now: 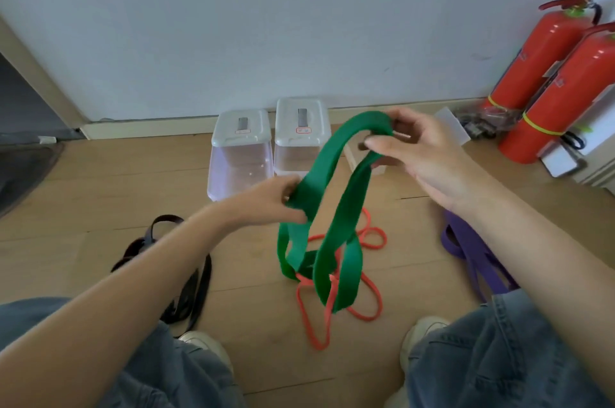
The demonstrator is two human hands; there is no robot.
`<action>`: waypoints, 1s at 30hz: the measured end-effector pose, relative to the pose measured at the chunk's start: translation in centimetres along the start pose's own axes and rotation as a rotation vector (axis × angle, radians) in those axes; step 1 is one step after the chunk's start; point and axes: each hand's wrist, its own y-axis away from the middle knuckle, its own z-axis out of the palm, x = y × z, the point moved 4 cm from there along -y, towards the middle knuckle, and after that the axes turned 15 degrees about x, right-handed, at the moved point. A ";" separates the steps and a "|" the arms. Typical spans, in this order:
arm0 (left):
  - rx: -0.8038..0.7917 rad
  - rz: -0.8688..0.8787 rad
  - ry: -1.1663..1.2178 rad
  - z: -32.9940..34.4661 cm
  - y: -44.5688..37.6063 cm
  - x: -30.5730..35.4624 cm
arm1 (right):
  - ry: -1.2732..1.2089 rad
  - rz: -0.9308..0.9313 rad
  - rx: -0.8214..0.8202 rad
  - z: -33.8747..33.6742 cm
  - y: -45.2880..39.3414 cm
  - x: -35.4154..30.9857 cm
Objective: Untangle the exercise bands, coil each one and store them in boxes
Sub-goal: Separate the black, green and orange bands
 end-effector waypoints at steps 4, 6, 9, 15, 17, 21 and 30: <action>0.192 0.054 0.537 -6.9 0.6 4.7 | 0.443 -0.008 0.069 -2.7 -1.3 0.1; 0.206 0.110 0.637 -7.9 1.1 6.5 | 0.694 0.130 -0.111 -2.9 -1.0 1.5; 0.065 0.061 0.301 -4.7 1.2 6.8 | 0.766 0.069 -0.257 -1.2 0.3 1.8; -0.163 -0.051 0.176 -0.5 0.6 5.5 | 0.730 0.009 -0.535 1.8 2.3 2.7; -0.135 -0.048 0.068 -0.4 0.4 4.2 | 0.671 0.030 -0.422 1.6 1.9 2.6; 0.044 0.041 -0.115 1.9 0.1 0.7 | 0.320 0.004 -0.149 0.7 0.9 0.5; 0.223 -0.080 -0.012 -0.5 -0.1 -1.1 | -0.006 0.019 0.224 -3.3 -0.8 -1.8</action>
